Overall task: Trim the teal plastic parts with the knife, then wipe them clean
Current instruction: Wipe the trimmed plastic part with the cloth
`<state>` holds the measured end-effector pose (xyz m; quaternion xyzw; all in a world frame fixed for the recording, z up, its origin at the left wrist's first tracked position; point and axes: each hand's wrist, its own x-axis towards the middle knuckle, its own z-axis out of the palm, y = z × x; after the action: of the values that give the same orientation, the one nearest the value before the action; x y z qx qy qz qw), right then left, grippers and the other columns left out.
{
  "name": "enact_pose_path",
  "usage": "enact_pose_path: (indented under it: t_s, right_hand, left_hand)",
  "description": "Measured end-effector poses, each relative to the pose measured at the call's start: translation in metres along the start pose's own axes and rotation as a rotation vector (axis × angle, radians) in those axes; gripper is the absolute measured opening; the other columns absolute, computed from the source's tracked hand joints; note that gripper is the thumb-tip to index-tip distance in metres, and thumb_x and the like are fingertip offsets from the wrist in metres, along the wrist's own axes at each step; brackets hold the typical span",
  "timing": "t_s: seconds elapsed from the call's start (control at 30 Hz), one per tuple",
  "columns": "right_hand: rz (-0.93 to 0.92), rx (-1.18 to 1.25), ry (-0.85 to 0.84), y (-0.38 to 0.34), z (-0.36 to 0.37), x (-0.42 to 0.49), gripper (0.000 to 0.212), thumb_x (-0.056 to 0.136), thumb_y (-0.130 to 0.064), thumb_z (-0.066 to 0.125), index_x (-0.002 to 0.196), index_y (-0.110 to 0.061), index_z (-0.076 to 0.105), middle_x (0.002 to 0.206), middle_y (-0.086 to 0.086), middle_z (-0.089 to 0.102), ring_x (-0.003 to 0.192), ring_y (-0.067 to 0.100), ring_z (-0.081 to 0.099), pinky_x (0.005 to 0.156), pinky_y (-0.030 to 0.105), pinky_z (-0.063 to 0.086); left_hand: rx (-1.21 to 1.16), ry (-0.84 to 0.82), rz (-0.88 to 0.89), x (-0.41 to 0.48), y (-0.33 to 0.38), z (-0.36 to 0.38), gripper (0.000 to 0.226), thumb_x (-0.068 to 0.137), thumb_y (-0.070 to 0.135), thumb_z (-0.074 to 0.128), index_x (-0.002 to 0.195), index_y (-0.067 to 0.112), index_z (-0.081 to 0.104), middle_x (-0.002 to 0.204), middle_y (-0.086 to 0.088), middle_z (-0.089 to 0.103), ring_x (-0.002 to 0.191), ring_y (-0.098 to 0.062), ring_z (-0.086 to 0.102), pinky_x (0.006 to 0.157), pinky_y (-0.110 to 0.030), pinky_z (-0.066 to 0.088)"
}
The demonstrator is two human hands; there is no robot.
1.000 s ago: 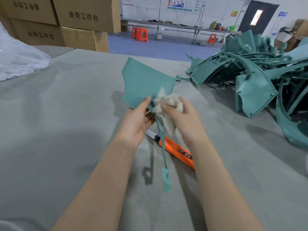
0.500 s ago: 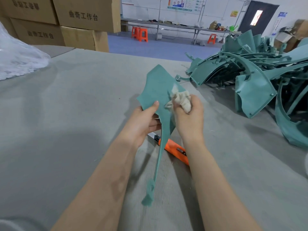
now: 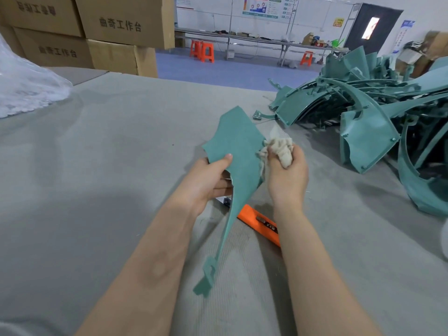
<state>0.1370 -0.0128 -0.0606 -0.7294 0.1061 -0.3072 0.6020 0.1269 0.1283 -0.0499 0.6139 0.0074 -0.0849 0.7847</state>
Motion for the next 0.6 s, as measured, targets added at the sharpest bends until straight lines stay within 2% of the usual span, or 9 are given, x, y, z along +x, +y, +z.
enact_pose_path:
  t_s: [0.1,0.2,0.3,0.4,0.5,0.53,0.6]
  right_hand:
    - [0.232,0.103,0.024,0.001,-0.010,0.008,0.007,0.092,-0.025,0.061,0.095,-0.019,0.058,0.088,-0.005,0.062,0.089,0.018,0.059,0.079,0.032,0.046]
    - [0.344,0.229,-0.153,-0.010,-0.012,0.007,0.005,0.093,-0.023,0.061,0.089,-0.022,0.063,0.099,0.004,0.068,0.100,0.027,0.064,0.088,0.042,0.049]
    - [0.387,0.297,-0.536,-0.026,-0.010,-0.003,0.004,0.091,-0.020,0.063,0.091,-0.019,0.068,0.097,0.010,0.071,0.091,0.026,0.063,0.084,0.042,0.050]
    - [0.377,0.214,-0.842,-0.031,-0.013,-0.010,0.006,0.089,-0.013,0.064,0.087,-0.018,0.067,0.079,0.000,0.071,0.077,0.017,0.064,0.075,0.033,0.054]
    - [0.378,0.156,-0.977,-0.030,-0.017,-0.011,0.008,0.093,-0.008,0.058,0.100,-0.010,0.062,0.081,0.001,0.068,0.075,0.014,0.064,0.073,0.026,0.053]
    - [0.384,0.161,-1.006,-0.030,-0.018,-0.011,0.009,0.094,-0.007,0.057,0.102,-0.007,0.061,0.083,0.003,0.067,0.075,0.015,0.064,0.074,0.027,0.053]
    - [0.382,0.193,-1.046,-0.030,-0.017,-0.012,0.009,0.092,-0.006,0.057,0.100,-0.006,0.061,0.082,0.004,0.068,0.075,0.015,0.065,0.074,0.027,0.054]
  left_hand:
    - [-0.147,0.107,0.001,0.003,0.004,-0.005,0.015,0.101,0.020,0.046,0.096,0.015,0.060,0.077,-0.005,0.069,0.055,-0.013,0.069,0.049,-0.023,0.055]
    - [-0.306,0.282,0.092,0.009,0.005,-0.014,0.015,0.102,0.025,0.044,0.097,0.021,0.057,0.086,-0.003,0.068,0.068,-0.013,0.070,0.062,-0.027,0.058]
    - [-0.418,0.316,0.114,0.011,0.004,-0.018,0.020,0.100,0.036,0.045,0.110,0.023,0.057,0.101,-0.002,0.066,0.089,-0.014,0.068,0.081,-0.028,0.055]
    - [-0.477,0.269,0.100,0.011,0.006,-0.015,0.043,0.100,0.041,0.043,0.134,0.015,0.050,0.111,-0.006,0.061,0.112,-0.021,0.062,0.099,-0.033,0.049]
    - [-0.471,0.248,0.138,0.010,0.009,-0.011,0.048,0.102,0.041,0.039,0.141,0.013,0.043,0.125,-0.008,0.060,0.118,-0.021,0.058,0.107,-0.035,0.042]
    - [-0.452,0.245,0.160,0.009,0.010,-0.010,0.047,0.103,0.040,0.038,0.142,0.015,0.042,0.128,-0.008,0.060,0.114,-0.019,0.060,0.106,-0.034,0.043]
    - [-0.403,0.235,0.220,0.007,0.011,-0.007,0.042,0.104,0.037,0.036,0.139,0.017,0.043,0.121,-0.004,0.064,0.104,-0.015,0.065,0.100,-0.032,0.047]
